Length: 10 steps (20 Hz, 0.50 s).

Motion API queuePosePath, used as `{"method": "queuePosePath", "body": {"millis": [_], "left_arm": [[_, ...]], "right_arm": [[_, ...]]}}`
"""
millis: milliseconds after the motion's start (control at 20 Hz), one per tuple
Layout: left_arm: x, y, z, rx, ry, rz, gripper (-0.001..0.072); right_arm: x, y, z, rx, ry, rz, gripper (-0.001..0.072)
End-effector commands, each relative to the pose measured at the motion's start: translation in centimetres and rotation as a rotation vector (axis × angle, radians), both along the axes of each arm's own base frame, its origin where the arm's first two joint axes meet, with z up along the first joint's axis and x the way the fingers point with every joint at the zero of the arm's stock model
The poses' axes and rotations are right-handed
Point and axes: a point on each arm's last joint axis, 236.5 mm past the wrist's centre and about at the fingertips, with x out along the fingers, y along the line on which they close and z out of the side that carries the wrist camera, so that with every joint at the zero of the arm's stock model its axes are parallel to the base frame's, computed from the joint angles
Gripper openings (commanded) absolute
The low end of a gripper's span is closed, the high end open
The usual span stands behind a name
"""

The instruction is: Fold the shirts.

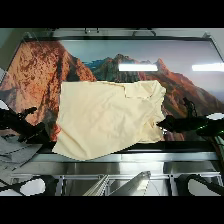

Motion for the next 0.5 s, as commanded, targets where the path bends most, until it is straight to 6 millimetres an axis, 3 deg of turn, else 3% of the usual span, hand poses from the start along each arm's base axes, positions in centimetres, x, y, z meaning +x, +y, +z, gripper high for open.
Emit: {"method": "queuePosePath", "body": {"millis": [0, 250, 450], "left_arm": [[1.9, -1.7, -0.5, -0.101, -0.088, -0.015, 0.0297], [1.0, -3.1, -2.8, -0.170, 0.015, -0.020, 0.0296], [0.6, -4.5, -4.5, -0.179, 0.062, -0.068, 0.0297]], "right_arm": [[0.3, 0.8, 1.8, 0.048, -0.030, -0.002, 0.0025], [0.1, 1.4, 3.2, 0.078, -0.049, 0.007, 0.0025], [1.1, 1.9, 5.6, 0.122, -0.115, -0.023, 0.0025]]}}
